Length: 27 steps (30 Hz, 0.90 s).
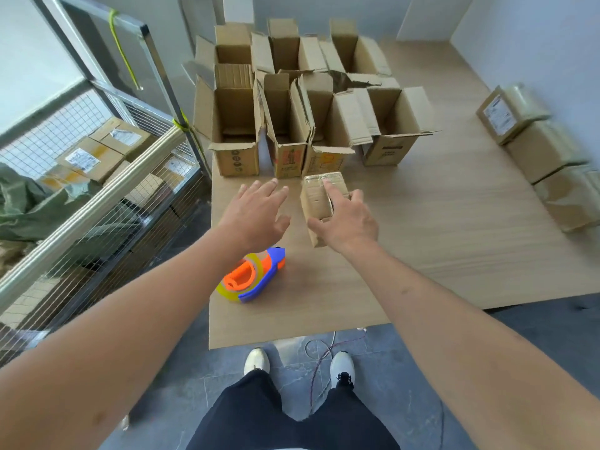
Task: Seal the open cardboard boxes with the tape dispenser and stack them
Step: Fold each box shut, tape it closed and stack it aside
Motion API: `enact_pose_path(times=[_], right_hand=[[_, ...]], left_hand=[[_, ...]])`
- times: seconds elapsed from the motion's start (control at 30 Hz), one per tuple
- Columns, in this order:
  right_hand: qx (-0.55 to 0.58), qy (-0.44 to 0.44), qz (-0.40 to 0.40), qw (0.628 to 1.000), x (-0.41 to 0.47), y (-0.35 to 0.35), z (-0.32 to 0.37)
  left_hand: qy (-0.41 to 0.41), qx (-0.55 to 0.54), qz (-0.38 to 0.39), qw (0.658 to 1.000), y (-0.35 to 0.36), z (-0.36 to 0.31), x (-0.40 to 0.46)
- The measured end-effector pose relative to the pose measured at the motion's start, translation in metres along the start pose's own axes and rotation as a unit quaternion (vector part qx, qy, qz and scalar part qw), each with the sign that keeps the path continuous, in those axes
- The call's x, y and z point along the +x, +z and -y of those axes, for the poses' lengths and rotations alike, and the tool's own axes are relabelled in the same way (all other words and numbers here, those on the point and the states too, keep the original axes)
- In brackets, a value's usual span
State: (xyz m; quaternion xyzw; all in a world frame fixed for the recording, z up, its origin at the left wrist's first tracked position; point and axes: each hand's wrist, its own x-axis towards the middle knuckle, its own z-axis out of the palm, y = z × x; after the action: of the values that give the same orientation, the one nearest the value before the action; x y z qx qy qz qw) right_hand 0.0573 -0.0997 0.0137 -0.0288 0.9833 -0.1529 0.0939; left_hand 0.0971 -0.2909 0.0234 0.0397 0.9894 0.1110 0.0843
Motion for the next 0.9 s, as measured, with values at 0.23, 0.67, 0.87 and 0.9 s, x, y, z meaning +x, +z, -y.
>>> enact_pose_path(times=[0.23,0.67,0.87,0.9], right_hand=[[0.0,0.04,-0.052,0.998,-0.014,-0.072,0.023],[0.043,0.075,-0.11,0.99,-0.068,-0.185,-0.015],[0.036,0.082,-0.138,0.986,-0.091,-0.23,-0.072],[0.036,0.08,-0.14,0.986,-0.094,-0.236,-0.083]], left_hand=[[0.049,0.03,-0.046,0.997,-0.076,-0.001,-0.003],[0.118,0.041,-0.107,0.986,-0.162,-0.091,-0.017],[0.148,0.053,-0.119,0.98,-0.17,-0.168,-0.014],[0.151,0.054,-0.12,0.98,-0.17,-0.182,-0.014]])
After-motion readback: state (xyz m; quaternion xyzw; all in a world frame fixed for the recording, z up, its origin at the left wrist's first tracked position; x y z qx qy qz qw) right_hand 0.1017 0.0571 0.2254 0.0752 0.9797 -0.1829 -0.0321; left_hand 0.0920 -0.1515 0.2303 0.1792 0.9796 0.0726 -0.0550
